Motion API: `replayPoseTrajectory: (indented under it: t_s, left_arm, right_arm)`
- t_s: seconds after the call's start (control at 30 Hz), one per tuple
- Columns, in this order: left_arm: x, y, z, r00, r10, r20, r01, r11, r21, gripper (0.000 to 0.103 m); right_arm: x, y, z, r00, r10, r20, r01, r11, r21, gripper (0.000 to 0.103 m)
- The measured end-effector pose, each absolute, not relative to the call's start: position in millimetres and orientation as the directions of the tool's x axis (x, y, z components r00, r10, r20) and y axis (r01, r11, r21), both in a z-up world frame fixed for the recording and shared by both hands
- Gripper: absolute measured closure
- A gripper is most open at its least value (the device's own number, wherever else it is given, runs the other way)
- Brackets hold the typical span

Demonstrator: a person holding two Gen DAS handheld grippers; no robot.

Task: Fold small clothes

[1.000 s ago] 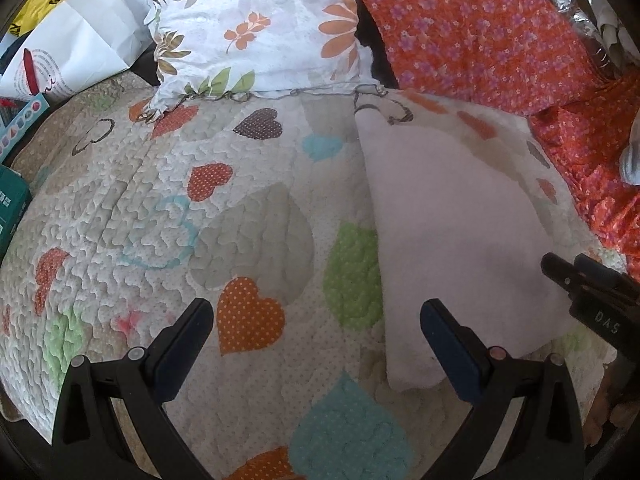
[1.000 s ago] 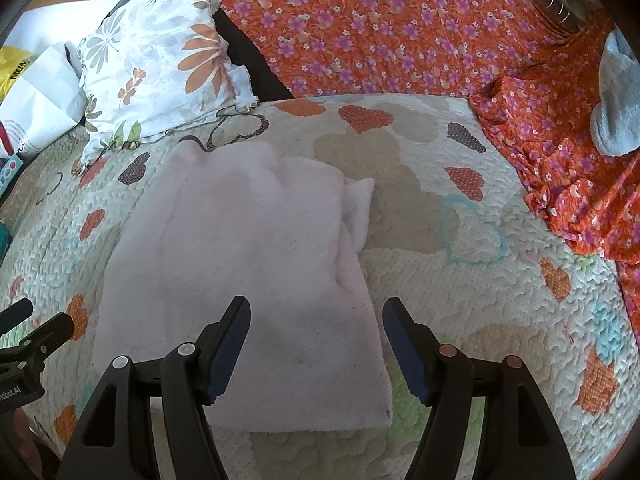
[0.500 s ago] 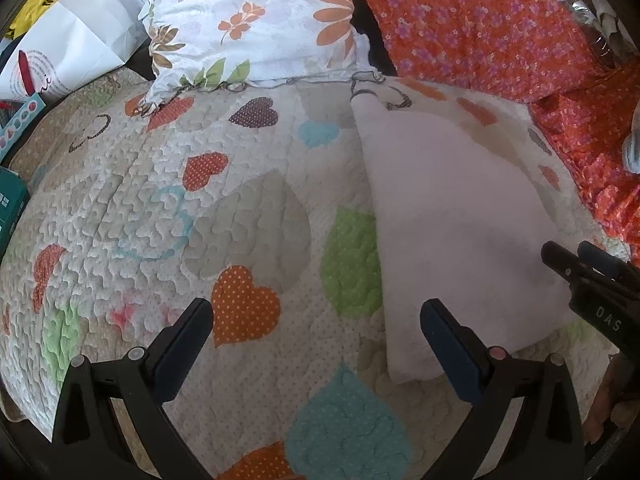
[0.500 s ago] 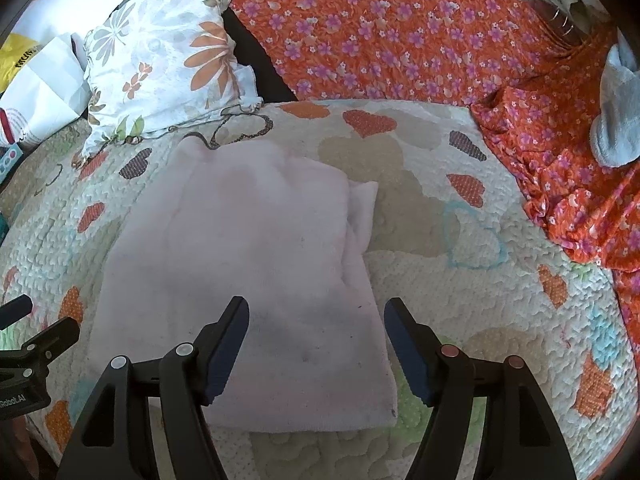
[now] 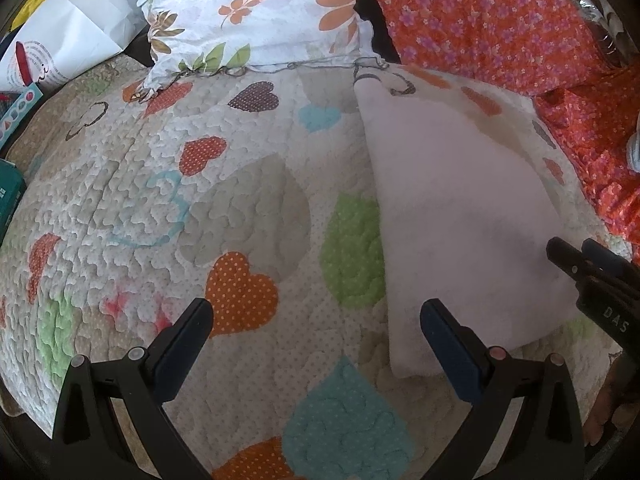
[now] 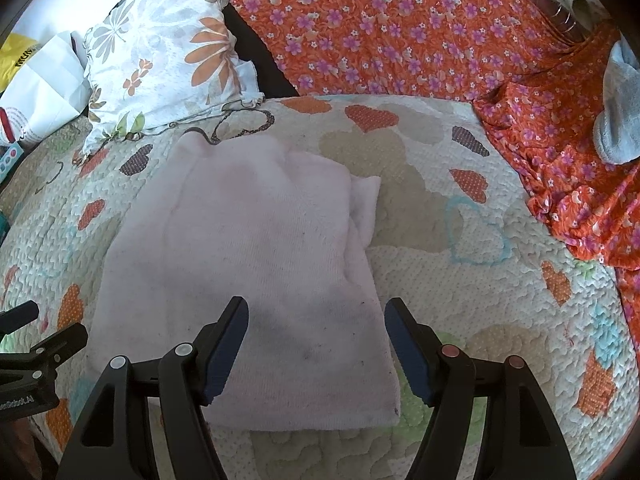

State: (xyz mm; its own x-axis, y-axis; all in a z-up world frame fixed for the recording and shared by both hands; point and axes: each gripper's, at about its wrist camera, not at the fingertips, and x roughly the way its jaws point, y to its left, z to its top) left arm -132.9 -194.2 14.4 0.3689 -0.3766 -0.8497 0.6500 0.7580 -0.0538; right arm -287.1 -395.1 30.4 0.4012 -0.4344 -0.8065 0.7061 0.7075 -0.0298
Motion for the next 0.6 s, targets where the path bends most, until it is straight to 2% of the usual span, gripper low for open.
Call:
replayPoseTrajectory:
  t_s: [0.6]
  left_arm:
    - [-126.9, -190.6, 6.7, 0.327, -0.373, -0.868, 0.632, 0.77, -0.093, 0.0]
  right_arm:
    - [-283.8, -386.5, 31.6, 0.409, -0.434, -0.803, 0.688, 0.725, -0.041, 0.025]
